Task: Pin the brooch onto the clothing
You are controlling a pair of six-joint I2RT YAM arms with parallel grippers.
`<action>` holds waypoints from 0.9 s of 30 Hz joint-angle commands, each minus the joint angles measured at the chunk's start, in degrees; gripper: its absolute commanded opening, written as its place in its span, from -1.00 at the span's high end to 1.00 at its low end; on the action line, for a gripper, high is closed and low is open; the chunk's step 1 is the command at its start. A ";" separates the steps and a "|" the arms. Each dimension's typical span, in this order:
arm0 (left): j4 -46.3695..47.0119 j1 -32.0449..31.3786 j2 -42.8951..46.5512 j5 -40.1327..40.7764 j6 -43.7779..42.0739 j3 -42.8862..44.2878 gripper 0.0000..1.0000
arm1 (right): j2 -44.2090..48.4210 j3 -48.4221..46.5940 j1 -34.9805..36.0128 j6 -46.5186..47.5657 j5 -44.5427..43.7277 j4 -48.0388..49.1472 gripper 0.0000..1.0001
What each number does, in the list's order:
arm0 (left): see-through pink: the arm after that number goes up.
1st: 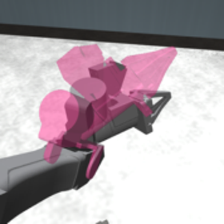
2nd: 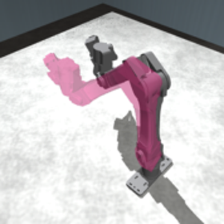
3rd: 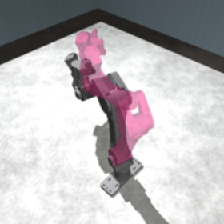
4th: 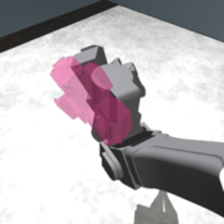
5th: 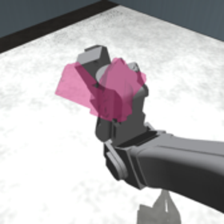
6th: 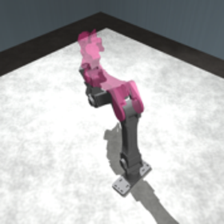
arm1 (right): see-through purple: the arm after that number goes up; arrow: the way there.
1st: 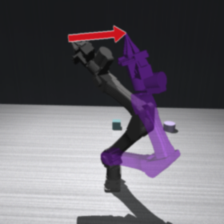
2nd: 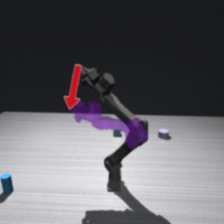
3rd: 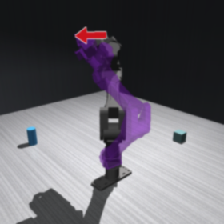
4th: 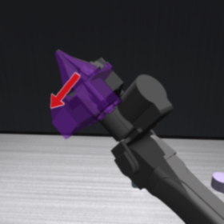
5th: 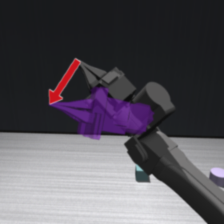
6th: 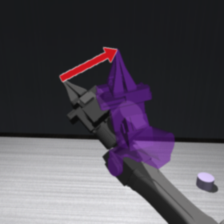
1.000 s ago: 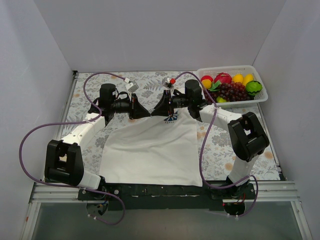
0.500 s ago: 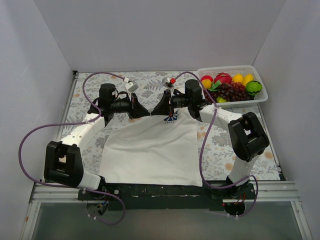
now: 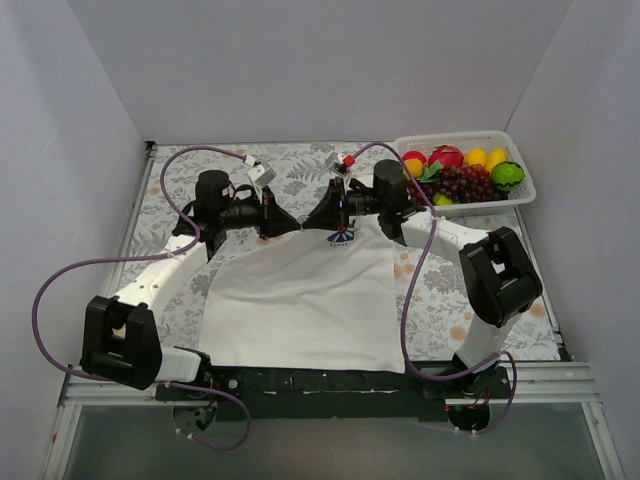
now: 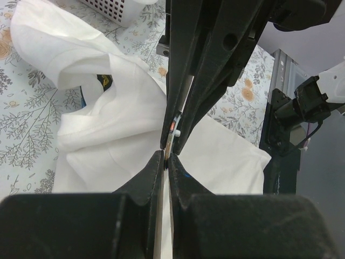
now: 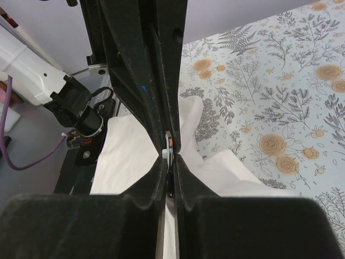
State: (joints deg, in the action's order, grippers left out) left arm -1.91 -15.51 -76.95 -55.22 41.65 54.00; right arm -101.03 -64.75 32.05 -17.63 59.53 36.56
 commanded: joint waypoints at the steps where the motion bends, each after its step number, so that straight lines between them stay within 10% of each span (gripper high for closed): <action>1: 1.56 -0.14 3.91 0.64 2.12 -0.03 1.00 | 2.33 1.47 -1.64 -0.83 -2.66 3.43 0.61; 7: 1.56 -0.22 4.09 1.87 2.21 -0.03 1.00 | 6.10 6.21 -3.13 -4.86 -3.10 11.59 -0.46; 10: 1.65 -0.22 4.17 1.96 2.21 -0.03 1.00 | 8.04 7.71 -4.02 -6.62 -3.19 15.12 -0.64; 27: 1.56 -0.22 4.00 -3.91 1.95 1.11 1.00 | 5.85 6.31 -4.46 -5.66 -1.18 14.51 -0.72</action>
State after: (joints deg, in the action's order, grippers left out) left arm -1.37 -15.81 -75.90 -53.84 43.75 53.87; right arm -93.30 -56.75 27.59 -23.75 56.93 49.54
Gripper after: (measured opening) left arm 0.025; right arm 0.860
